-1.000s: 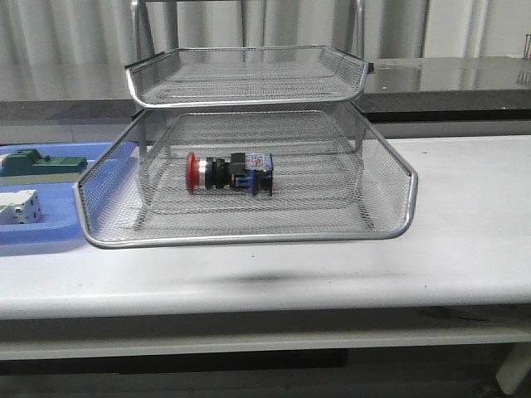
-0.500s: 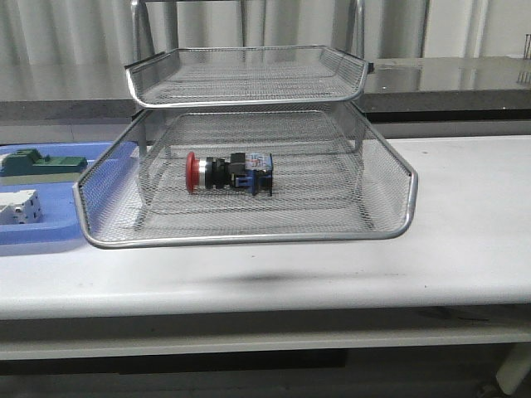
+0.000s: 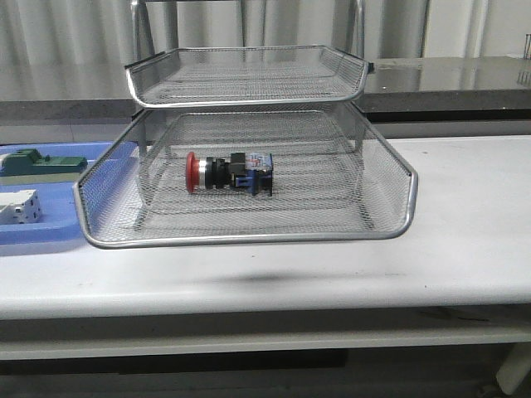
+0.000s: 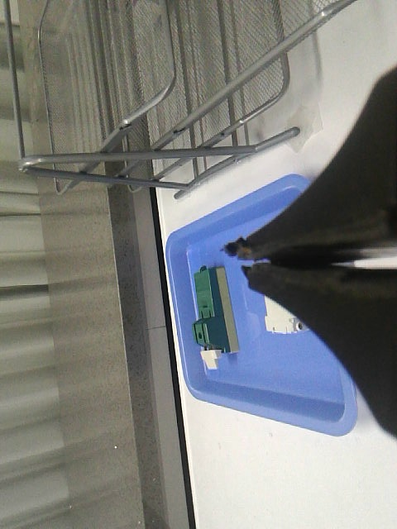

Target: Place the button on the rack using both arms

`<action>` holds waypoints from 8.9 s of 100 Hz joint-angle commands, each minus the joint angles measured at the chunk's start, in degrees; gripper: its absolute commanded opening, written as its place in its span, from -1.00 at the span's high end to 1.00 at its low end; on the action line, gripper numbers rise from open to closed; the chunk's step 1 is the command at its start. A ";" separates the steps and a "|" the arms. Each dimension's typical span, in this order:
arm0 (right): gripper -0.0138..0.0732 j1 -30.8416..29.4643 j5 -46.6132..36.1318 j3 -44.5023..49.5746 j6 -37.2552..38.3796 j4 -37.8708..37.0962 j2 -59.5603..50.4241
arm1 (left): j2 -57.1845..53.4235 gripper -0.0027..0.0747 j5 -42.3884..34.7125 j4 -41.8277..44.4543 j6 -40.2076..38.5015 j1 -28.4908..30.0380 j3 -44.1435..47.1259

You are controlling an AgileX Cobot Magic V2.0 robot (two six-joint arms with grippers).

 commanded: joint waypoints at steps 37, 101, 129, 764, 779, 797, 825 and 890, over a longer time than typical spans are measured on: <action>0.84 -0.33 -12.68 -1.70 -0.14 9.70 9.69 | 0.29 0.99 -4.78 -0.66 -0.61 0.17 -1.58; 0.84 6.32 -22.33 -1.70 -16.67 33.88 42.97 | 0.29 0.99 -4.78 -0.66 -0.61 0.17 -1.58; 0.84 18.98 -32.40 -1.70 -16.62 35.70 53.72 | 0.29 0.99 -4.78 -0.66 -0.61 0.17 -1.58; 0.81 -8.83 -63.53 44.69 0.35 2.78 -23.77 | 0.29 0.99 -4.78 -0.66 -0.61 0.17 -1.58; 0.81 -8.83 -63.53 44.69 0.35 2.78 -23.77 | 0.29 0.99 -4.78 -0.66 -0.61 0.17 -1.58; 0.81 -8.83 -63.53 44.69 0.35 2.78 -23.77 | 0.29 0.99 -4.78 -0.66 -0.61 0.17 -1.58; 0.81 -8.83 -63.53 44.69 0.35 2.78 -23.77 | 0.29 0.99 -4.78 -0.66 -0.61 0.17 -1.58; 0.81 -8.83 -63.53 44.69 0.35 2.78 -23.77 | -5.67 0.99 -14.25 20.42 -21.35 0.17 10.12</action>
